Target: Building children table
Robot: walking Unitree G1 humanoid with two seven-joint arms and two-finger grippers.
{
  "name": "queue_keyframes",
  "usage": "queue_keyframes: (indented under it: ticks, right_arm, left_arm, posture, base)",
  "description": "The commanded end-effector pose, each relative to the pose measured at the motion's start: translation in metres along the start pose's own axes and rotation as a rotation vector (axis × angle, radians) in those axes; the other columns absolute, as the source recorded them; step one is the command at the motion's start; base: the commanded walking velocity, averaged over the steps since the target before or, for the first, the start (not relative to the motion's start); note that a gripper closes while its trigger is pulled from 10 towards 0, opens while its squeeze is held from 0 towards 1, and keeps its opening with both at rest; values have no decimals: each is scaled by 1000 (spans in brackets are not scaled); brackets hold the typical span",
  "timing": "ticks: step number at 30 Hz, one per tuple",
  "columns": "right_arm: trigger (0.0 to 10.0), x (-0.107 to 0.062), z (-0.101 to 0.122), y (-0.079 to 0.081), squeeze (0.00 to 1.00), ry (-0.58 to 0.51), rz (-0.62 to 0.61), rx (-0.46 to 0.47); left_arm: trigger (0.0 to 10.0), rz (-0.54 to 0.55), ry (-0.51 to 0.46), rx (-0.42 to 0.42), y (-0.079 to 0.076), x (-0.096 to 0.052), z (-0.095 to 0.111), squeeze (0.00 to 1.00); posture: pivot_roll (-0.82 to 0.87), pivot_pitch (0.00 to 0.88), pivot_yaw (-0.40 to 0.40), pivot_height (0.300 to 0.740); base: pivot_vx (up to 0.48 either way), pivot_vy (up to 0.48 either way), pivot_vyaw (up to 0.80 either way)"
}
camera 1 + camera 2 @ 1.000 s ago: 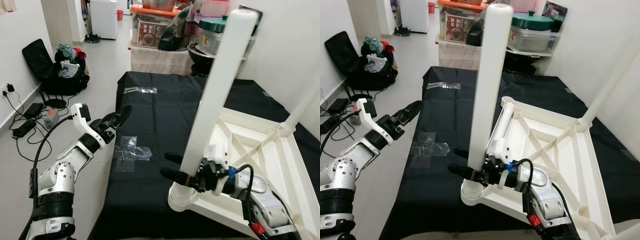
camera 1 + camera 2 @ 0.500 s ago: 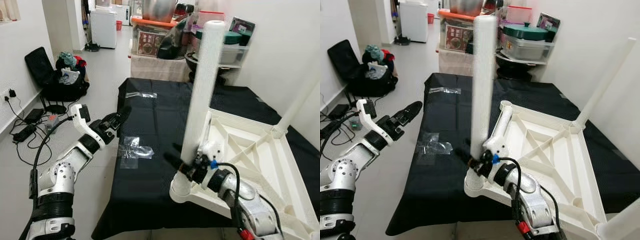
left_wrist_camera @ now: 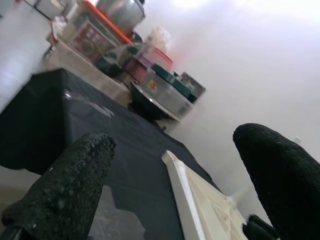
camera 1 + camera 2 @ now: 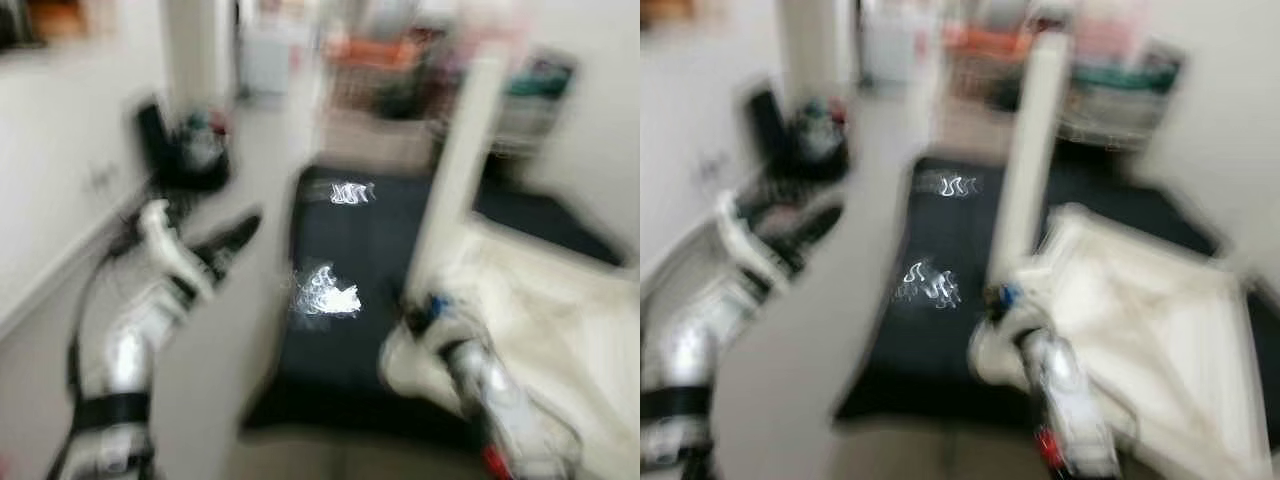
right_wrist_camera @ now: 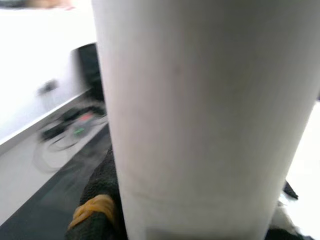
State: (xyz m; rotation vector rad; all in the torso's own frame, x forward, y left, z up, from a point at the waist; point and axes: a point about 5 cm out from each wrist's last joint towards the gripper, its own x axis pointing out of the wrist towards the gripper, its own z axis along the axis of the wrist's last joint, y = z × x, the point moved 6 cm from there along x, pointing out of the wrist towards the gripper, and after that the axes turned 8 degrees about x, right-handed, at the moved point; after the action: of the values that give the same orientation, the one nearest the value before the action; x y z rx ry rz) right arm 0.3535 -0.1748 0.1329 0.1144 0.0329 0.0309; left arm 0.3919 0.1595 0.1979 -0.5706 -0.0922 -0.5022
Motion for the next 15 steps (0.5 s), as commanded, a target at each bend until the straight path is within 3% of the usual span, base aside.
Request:
queue_keyframes:
  ticks: [1,8,9,10,11,15]
  right_arm:
    - [0,-9,-38,-19,0,134,-113,-26]
    - [0,-11,-34,-37,0,116,-246,-39]
    - [0,-13,-30,-48,0,100,-328,-43]
    - [0,-13,-30,-48,0,100,-328,-43]
    - [0,-20,-27,-67,0,98,-479,-12]
    - [0,-23,-26,-74,0,93,-537,-6]
  left_arm:
    - [10000,-15,12,-4,-5,5,-2,0]
    - [10000,-13,11,-2,-5,5,-2,0]
    - [10000,-13,11,-3,-5,5,-2,0]
    - [10000,-13,11,-3,-5,5,-2,0]
    - [10000,-10,12,-4,-5,5,-2,0]
    - [10000,-9,12,-5,-5,5,-3,0]
  posture:
    - [52,0,-100,740]
    - [52,0,-99,740]
    - [51,0,-97,740]
    - [51,0,-97,740]
    - [50,0,-96,740]
    - [49,0,-95,740]
  base:
    - [0,0,0]
    - [0,0,0]
    - [0,0,0]
    - [0,0,0]
    - [0,0,0]
    - [0,0,0]
